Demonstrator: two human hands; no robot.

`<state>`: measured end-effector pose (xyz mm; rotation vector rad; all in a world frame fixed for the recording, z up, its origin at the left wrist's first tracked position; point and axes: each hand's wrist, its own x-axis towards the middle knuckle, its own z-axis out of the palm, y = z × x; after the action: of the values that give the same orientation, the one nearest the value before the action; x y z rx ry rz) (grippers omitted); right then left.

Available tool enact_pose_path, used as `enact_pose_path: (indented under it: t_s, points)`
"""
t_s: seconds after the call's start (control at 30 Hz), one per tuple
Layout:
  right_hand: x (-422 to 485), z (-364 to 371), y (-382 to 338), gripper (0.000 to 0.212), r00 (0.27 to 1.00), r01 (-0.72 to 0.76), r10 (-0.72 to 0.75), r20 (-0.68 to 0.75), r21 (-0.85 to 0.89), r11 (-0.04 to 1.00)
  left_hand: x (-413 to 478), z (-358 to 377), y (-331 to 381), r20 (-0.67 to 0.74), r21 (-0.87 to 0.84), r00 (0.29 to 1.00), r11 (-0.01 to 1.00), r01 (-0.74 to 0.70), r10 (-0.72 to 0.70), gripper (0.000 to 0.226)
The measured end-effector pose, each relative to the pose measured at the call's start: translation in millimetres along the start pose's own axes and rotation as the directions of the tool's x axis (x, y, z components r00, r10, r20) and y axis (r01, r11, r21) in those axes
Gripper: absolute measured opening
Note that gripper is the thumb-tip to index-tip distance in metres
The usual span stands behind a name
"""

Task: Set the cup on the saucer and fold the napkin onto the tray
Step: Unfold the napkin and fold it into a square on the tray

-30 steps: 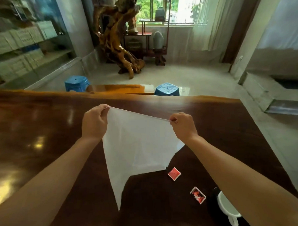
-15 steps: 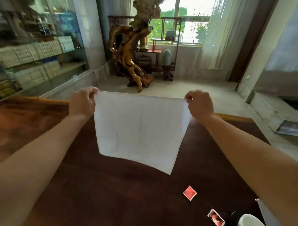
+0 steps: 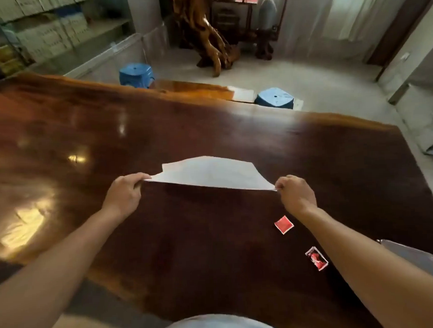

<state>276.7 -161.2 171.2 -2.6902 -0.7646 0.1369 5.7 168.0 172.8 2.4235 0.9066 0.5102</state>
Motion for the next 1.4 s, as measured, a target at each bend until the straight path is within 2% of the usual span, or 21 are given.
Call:
enact_pose_path:
  t_s: [0.07,0.13,0.23,0.33,0.4,0.5,0.67,0.9,1.07,1.17,1.27,1.4]
  points:
    - [-31,36,16,0.025,0.986,-0.060,0.065,0.151,-0.038,0.997,-40,29,-27,0.127,0.017,0.986,0.995,0.102,-0.104,0.030]
    - [-61,63,32,0.025,0.948,-0.109,0.127,0.293,-0.075,0.991,-76,52,-50,0.269,0.057,0.943,0.981,0.187,-0.196,0.028]
    - [-95,88,52,0.022,0.861,-0.148,0.196,0.469,-0.137,0.979,-118,77,-76,0.492,0.133,0.817,0.953,0.271,-0.301,0.025]
    - [-106,97,63,0.023,0.793,-0.120,0.220,0.568,-0.209,0.971,-132,87,-85,0.590,0.202,0.723,0.932,0.301,-0.361,0.016]
    - [-97,95,67,0.022,0.763,-0.114,0.221,0.607,-0.211,0.971,-126,88,-86,0.591,0.196,0.709,0.921,0.336,-0.384,0.014]
    - [-73,89,68,0.016,0.752,-0.103,0.192,0.631,-0.175,0.979,-104,87,-85,0.547,0.172,0.729,0.908,0.382,-0.411,0.014]
    - [-25,86,56,0.014,0.850,-0.211,0.218,0.480,-0.070,0.975,-62,94,-86,0.407,0.085,0.757,0.846,0.526,-0.512,0.013]
    - [3,113,37,0.012,0.897,-0.360,0.351,0.269,-0.020,0.933,-15,118,-76,0.322,0.066,0.776,0.831,0.553,-0.542,0.009]
    - [31,142,39,0.011,0.867,-0.459,0.413,0.279,0.120,0.880,11,140,-82,0.293,0.110,0.758,0.808,0.579,-0.583,0.013]
    - [44,164,44,0.008,0.833,-0.512,0.461,0.306,0.112,0.851,17,155,-92,0.302,0.139,0.726,0.783,0.607,-0.617,0.017]
    - [48,188,49,0.016,0.803,-0.540,0.488,0.342,0.073,0.838,19,172,-102,0.305,0.155,0.699,0.758,0.634,-0.647,0.023]
    - [49,214,57,0.015,0.746,-0.597,0.531,0.402,0.050,0.801,21,190,-113,0.281,0.171,0.685,0.738,0.653,-0.672,0.022]
